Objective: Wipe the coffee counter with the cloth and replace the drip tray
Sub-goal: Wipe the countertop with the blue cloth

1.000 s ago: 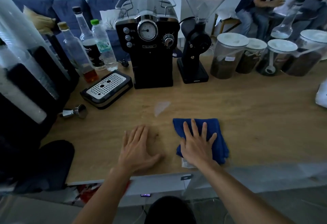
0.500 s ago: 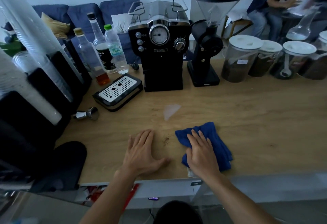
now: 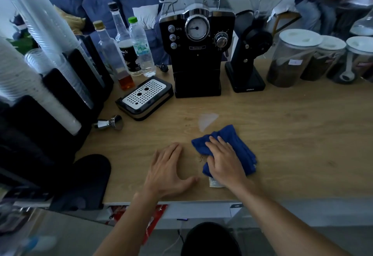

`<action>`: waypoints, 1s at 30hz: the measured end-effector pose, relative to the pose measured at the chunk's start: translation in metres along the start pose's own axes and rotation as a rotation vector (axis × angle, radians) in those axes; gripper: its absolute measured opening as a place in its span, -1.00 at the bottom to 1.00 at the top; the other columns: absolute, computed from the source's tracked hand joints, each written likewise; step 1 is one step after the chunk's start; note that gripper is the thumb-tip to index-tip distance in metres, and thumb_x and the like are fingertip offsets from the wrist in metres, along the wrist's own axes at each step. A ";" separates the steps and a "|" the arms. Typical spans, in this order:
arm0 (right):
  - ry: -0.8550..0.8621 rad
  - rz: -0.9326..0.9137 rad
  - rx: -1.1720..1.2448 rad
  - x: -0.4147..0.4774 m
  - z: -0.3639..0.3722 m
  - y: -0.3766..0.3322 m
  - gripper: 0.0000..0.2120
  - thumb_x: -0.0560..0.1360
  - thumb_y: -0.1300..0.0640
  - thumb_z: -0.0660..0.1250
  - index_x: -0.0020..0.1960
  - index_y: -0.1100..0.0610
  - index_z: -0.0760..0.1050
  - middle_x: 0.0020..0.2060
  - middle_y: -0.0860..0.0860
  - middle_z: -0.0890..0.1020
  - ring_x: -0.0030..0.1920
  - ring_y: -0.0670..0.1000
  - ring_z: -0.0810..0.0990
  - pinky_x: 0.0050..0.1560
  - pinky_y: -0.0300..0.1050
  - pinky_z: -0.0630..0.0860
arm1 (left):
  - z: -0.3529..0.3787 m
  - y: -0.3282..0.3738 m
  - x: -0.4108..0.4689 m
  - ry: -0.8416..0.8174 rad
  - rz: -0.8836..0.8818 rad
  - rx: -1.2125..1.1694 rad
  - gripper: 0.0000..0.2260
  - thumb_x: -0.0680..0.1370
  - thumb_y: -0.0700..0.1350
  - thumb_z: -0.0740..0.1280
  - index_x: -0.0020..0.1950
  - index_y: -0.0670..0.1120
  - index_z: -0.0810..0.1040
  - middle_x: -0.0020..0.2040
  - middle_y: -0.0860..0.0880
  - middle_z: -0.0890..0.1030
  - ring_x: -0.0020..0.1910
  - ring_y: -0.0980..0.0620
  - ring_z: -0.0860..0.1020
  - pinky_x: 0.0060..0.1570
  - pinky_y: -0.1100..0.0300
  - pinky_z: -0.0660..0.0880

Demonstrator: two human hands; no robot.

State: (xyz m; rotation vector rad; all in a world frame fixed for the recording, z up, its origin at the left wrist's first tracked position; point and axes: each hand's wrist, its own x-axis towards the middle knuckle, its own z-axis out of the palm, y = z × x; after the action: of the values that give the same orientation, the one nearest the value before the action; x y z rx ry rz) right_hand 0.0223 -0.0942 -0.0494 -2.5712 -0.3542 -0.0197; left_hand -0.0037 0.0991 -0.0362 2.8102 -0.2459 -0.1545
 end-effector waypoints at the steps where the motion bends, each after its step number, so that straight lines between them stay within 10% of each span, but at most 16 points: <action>1: 0.013 -0.001 0.009 -0.006 0.002 0.000 -0.34 0.44 -0.06 -0.18 0.40 0.19 0.32 0.44 0.09 0.30 0.49 0.07 0.12 0.46 -0.02 0.02 | 0.000 -0.005 -0.004 0.006 -0.011 -0.020 0.00 0.28 0.52 0.11 0.56 -0.01 -0.03 0.57 0.06 0.00 0.52 0.12 0.01 0.49 0.01 -0.17; 10: 0.136 0.189 0.178 0.001 0.005 -0.024 -0.61 0.59 0.22 0.07 0.41 0.21 0.29 0.45 0.08 0.28 0.50 0.04 0.08 0.48 -0.04 -0.04 | -0.008 -0.046 -0.032 0.037 -0.089 -0.029 0.10 0.21 0.61 0.06 0.56 -0.02 -0.08 0.57 0.01 -0.01 0.53 0.08 -0.06 0.49 0.02 -0.21; 30: 0.099 0.135 0.152 0.001 0.021 -0.047 -0.59 0.58 0.21 0.08 0.43 0.11 0.27 0.47 0.03 0.24 0.51 0.04 0.04 0.48 0.00 -0.05 | -0.006 -0.057 -0.038 0.068 -0.058 -0.023 0.04 0.27 0.57 0.08 0.56 -0.04 -0.04 0.58 0.01 -0.01 0.53 0.08 -0.06 0.50 0.08 -0.17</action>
State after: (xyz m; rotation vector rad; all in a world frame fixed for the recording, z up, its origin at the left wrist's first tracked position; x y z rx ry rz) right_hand 0.0097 -0.0447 -0.0437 -2.4276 -0.1395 -0.0681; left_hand -0.0312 0.1609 -0.0454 2.7954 -0.1458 -0.0748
